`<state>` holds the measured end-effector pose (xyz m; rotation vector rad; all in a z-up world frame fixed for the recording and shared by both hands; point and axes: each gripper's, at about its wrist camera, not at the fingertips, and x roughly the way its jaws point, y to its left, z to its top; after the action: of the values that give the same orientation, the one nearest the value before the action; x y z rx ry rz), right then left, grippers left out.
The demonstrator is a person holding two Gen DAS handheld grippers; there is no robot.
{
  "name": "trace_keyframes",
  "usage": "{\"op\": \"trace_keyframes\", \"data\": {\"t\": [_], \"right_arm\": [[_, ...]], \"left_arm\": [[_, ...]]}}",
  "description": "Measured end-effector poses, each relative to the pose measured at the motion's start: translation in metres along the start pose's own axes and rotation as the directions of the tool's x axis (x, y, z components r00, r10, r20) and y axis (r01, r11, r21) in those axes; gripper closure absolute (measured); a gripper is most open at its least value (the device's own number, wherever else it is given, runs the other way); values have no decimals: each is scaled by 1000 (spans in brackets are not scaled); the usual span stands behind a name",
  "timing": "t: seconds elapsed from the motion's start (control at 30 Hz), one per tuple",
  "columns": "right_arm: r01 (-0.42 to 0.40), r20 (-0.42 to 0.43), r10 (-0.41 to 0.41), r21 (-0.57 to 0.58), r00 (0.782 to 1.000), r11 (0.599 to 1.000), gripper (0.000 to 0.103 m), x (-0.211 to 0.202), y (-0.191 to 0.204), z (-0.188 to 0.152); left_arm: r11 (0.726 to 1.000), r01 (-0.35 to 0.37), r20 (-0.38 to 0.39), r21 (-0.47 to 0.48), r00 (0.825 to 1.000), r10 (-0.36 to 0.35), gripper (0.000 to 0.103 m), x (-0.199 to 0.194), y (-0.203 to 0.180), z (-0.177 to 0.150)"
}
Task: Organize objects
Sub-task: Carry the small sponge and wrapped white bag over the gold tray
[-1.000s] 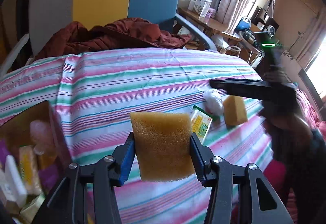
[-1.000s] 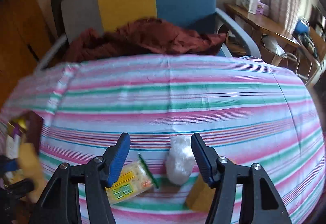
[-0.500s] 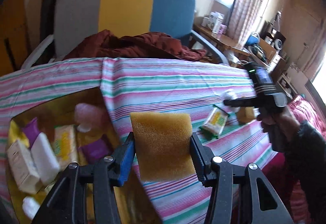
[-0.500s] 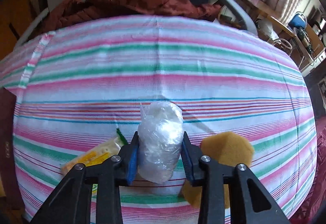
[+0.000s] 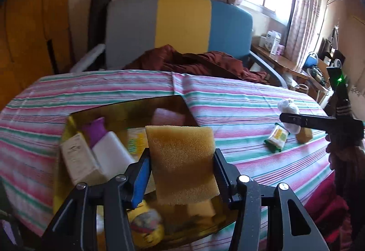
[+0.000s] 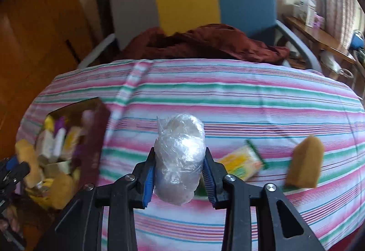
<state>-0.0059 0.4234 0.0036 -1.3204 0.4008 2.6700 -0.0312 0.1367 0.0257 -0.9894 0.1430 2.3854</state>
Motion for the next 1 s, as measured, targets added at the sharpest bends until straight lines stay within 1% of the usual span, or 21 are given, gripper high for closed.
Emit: {"op": "trace_keyframes", "data": {"t": [0.13,0.23,0.4,0.53,0.67,0.73,0.9,1.0], "right_arm": [[-103,-15,102,-46,995,994,67,4,51,-9],[-173,-30,171,-78,985,982,67,8,85,-16],[-255,-66,248,-121,966,959,67,10,128,-37],[-290,-92,279,-146,956,946,67,14,151,-50],[-316,-117,300,-160,947,935,67,15,164,-59],[-323,-129,303,-171,944,931,67,16,170,-64],[-348,-159,321,-194,934,917,67,19,182,-72],[-362,-176,329,-212,928,907,67,21,191,-76]], "left_arm": [[999,-36,15,-2,999,36,50,-11,13,-12],[998,-55,23,-9,998,55,50,-18,22,-19],[996,-72,15,-47,997,73,50,-23,41,-31],[992,-77,-7,-97,997,77,50,-23,61,-45],[983,-58,-5,-172,998,58,50,-27,84,-55],[974,-57,-1,-218,998,59,50,-31,99,-58],[948,-83,4,-308,996,88,50,-40,132,-63],[934,-94,5,-343,995,102,50,-44,146,-65]]}}
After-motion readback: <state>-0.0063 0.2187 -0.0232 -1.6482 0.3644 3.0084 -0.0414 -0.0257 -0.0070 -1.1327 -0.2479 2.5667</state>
